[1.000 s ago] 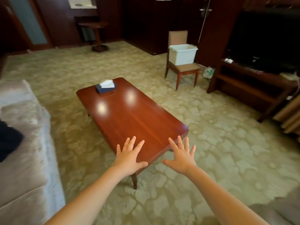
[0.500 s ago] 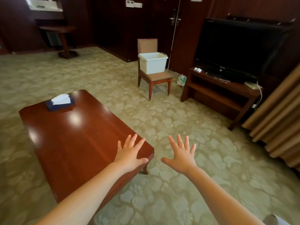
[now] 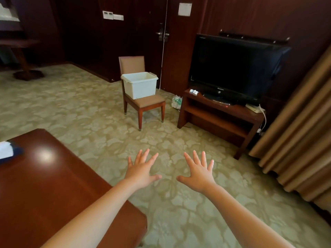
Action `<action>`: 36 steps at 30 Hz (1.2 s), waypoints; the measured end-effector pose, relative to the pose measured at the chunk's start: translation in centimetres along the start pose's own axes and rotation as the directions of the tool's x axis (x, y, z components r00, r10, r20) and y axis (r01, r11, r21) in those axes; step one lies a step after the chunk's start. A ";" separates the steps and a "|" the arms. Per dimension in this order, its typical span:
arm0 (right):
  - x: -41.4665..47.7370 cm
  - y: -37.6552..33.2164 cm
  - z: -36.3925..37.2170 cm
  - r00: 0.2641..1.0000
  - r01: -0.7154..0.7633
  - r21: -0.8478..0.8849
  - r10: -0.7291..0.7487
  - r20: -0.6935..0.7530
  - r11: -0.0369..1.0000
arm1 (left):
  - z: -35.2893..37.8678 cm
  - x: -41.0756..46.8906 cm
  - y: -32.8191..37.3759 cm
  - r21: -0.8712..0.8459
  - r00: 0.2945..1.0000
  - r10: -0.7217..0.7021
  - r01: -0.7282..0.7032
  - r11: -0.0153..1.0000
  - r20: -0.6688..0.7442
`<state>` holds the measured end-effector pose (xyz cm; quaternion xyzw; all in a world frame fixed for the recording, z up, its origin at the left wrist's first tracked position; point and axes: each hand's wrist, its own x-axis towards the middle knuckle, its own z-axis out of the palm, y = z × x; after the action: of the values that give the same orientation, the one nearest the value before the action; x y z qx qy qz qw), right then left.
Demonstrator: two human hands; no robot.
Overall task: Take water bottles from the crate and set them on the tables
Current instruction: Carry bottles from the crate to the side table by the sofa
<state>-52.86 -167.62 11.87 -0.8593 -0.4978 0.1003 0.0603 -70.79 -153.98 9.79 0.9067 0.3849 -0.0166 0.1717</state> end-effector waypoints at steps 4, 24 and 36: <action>6.9 1.5 -1.9 1.000 -0.016 0.002 0.016 -0.005 1.000 | -2.3 7.9 0.4 0.003 0.999 0.035 -0.035 0.999 -0.021; 50.0 12.2 -9.1 0.959 0.273 -0.019 -0.271 0.088 0.962 | -8.1 44.4 3.5 -0.066 0.980 -0.192 0.188 0.980 -0.059; 72.3 11.1 -8.8 0.896 0.404 0.033 -0.403 0.184 0.914 | -11.5 61.9 -2.0 -0.025 0.941 -0.336 0.335 0.942 -0.037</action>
<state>-6.47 -110.40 10.08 -0.7243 -0.6689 0.1644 0.0303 -29.86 -106.14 10.00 0.8264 0.5373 -0.0237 0.1667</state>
